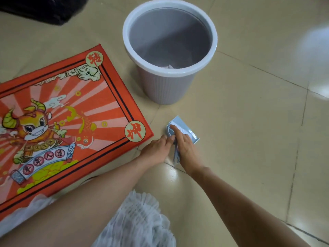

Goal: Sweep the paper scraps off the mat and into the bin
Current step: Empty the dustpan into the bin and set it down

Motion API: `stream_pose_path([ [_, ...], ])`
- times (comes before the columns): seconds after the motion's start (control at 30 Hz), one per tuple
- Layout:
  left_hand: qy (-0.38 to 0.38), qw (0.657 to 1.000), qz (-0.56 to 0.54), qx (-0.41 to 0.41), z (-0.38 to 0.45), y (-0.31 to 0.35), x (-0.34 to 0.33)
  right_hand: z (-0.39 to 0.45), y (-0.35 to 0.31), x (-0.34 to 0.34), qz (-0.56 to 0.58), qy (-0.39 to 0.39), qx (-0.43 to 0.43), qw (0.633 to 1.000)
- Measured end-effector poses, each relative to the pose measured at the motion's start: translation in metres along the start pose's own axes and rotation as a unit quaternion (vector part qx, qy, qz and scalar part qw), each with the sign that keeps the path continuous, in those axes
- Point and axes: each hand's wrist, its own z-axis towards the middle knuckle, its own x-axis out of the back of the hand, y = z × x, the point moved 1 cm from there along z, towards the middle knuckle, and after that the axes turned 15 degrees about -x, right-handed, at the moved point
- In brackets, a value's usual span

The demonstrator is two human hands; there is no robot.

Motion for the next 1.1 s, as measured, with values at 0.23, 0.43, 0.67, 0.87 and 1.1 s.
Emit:
stream_pose_path([
  [0.23,-0.021,0.998,0.064,0.002,-0.003,-0.012,-0.001,0.009,0.017,-0.014,-0.048,-0.048,-0.051,0.996],
  [0.43,-0.014,0.999,0.043,-0.013,-0.006,-0.01,0.01,0.004,0.027,-0.016,-0.122,-0.084,-0.07,0.986],
  [0.67,-0.013,0.998,0.048,-0.026,-0.016,-0.004,0.028,0.006,0.029,-0.012,-0.119,-0.1,-0.13,0.979],
  [0.87,0.001,0.998,0.059,-0.037,-0.021,-0.008,0.042,0.018,0.03,-0.01,-0.117,-0.098,-0.127,0.98],
  [1.1,-0.008,0.998,0.049,-0.045,-0.024,-0.011,0.044,0.023,0.031,-0.003,-0.106,-0.103,-0.127,0.981],
])
